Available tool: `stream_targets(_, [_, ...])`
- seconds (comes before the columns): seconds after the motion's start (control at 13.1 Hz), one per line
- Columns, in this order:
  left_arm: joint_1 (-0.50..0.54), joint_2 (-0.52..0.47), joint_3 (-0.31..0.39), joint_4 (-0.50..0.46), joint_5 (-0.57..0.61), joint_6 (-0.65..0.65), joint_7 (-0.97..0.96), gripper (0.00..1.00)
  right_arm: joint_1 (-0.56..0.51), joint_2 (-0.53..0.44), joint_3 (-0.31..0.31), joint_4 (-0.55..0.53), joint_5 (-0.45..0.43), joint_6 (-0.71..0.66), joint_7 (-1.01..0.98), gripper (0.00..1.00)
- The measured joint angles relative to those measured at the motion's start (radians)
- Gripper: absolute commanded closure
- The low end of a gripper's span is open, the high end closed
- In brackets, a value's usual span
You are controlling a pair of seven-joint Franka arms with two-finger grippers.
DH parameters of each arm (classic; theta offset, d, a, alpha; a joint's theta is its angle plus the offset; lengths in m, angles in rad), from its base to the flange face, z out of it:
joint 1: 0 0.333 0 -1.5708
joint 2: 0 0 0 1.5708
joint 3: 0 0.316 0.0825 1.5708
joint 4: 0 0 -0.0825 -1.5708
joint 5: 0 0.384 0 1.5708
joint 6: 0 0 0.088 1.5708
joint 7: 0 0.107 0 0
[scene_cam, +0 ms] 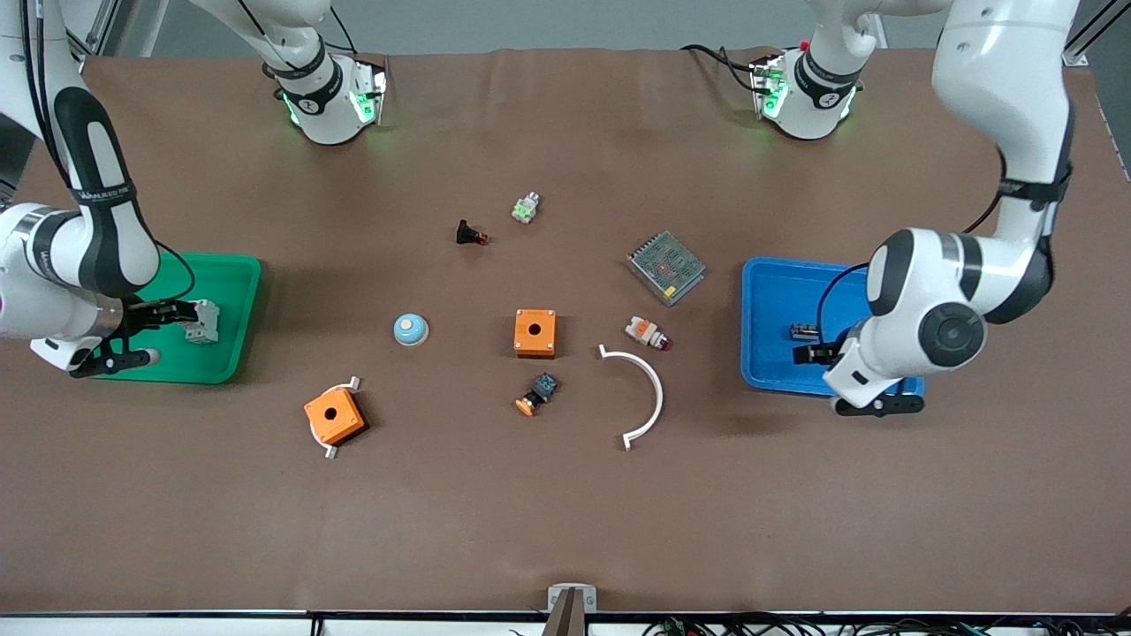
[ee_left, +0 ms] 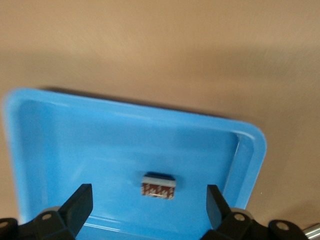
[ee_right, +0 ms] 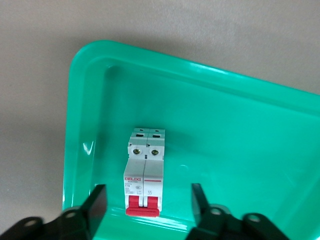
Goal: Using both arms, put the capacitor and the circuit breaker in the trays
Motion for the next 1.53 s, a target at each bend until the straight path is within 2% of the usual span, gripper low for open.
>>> stream_targets(0.31, [0.006, -0.179, 0.0, 0.001, 0.018, -0.066, 0.004, 0.0, 0.0, -0.026, 0.014, 0.132, 0.0, -0.2, -0.017, 0.0])
stream_targets(0.53, [0.007, -0.291, 0.0, 0.0, 0.018, -0.096, 0.005, 0.0, 0.003, -0.086, 0.089, 0.244, 0.003, -0.364, -0.012, 0.0])
stream_targets(0.69, [0.01, -0.363, 0.001, -0.001, 0.018, -0.113, 0.005, 0.0, 0.007, -0.11, 0.136, 0.306, 0.043, -0.443, 0.037, 0.0])
stream_targets(0.84, [0.04, -0.412, -0.007, -0.002, 0.018, -0.118, 0.005, 0.0, 0.023, -0.119, 0.148, 0.348, 0.079, -0.453, 0.125, 0.0])
stream_targets(1.07, [0.102, -0.436, -0.032, 0.028, 0.006, -0.16, 0.042, 0.0, 0.1, -0.156, 0.15, 0.367, 0.084, -0.453, 0.337, 0.0])
stream_targets(1.22, [0.135, -0.439, -0.058, 0.059, -0.001, -0.226, 0.092, 0.0, 0.142, -0.199, 0.151, 0.37, 0.084, -0.454, 0.38, 0.0])
stream_targets(1.53, [0.162, -0.475, -0.074, 0.083, -0.038, -0.265, 0.153, 0.0, 0.127, -0.3, 0.132, 0.376, 0.084, -0.5, 0.383, 0.0])
